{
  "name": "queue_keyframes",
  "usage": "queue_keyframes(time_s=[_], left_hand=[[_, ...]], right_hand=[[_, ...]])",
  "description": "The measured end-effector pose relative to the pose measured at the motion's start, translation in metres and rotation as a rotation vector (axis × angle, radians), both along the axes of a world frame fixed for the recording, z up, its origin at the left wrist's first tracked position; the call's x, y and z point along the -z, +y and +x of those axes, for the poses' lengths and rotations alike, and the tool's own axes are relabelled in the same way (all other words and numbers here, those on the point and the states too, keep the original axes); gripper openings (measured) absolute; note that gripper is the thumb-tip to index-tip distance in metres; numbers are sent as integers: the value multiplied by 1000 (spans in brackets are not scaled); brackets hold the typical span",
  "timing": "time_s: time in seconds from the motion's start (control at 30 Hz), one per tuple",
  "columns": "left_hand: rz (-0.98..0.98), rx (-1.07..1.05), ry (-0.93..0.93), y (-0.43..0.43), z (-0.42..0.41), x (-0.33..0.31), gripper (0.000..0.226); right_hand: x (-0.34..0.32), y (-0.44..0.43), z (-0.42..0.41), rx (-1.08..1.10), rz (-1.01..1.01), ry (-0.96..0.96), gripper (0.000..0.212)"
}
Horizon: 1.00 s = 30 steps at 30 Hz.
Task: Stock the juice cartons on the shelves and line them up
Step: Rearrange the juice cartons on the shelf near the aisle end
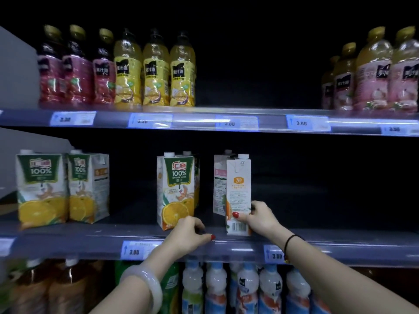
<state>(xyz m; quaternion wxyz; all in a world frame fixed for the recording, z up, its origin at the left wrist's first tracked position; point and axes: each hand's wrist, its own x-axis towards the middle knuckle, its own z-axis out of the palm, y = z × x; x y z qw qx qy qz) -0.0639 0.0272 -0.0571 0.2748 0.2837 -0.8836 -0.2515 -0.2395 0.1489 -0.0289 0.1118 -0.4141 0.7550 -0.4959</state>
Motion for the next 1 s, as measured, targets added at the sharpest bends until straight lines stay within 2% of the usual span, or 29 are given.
queue_keyframes(time_s=[0.17, 0.33, 0.53, 0.83, 1.0], left_hand=[[30, -43, 8, -10, 9, -3, 31], [66, -41, 61, -16, 20, 1, 20], [68, -19, 95, -14, 19, 3, 14], [49, -25, 166, -9, 16, 6, 22], [-44, -61, 302, 6, 11, 6, 21]], right_hand=[[2, -30, 22, -68, -6, 25, 40], [8, -59, 48, -61, -31, 64, 45], [13, -58, 47, -101, -48, 27, 51], [13, -33, 42, -75, -68, 59, 33], [13, -11, 27, 23, -75, 58, 38]])
